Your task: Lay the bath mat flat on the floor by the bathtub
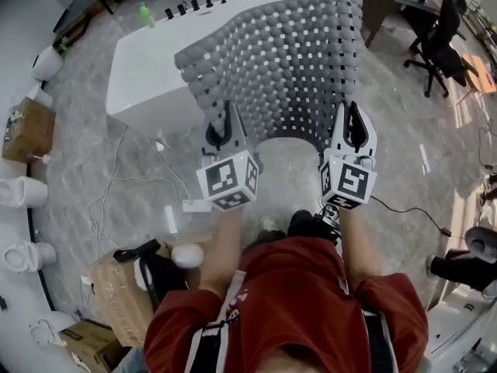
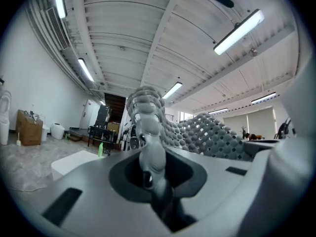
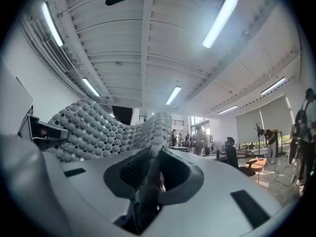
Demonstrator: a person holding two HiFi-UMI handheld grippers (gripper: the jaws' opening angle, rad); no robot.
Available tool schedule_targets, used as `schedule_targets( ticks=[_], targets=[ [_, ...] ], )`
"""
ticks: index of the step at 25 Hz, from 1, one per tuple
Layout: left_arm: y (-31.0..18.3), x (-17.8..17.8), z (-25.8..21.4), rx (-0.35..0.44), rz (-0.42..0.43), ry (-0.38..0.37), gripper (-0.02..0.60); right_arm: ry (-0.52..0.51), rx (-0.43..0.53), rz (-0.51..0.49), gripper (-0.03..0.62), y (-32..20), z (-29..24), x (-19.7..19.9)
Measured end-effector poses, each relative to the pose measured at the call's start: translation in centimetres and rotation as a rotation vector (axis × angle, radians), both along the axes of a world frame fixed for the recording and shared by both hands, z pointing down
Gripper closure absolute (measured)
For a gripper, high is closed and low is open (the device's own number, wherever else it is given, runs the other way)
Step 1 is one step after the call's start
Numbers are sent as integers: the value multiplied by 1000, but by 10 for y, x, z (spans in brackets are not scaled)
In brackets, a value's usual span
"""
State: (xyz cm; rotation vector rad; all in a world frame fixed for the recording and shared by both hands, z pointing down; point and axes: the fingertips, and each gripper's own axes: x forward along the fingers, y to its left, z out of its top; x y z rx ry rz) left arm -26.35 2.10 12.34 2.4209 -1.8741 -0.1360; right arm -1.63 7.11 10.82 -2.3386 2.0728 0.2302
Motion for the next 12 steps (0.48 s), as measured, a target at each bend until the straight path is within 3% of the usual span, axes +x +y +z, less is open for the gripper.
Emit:
schedule_targets(
  ticks=[12],
  targets=[
    [-24,72,-4,8,58,-15,518,-19,1,58,517,-14,1,70]
  ],
)
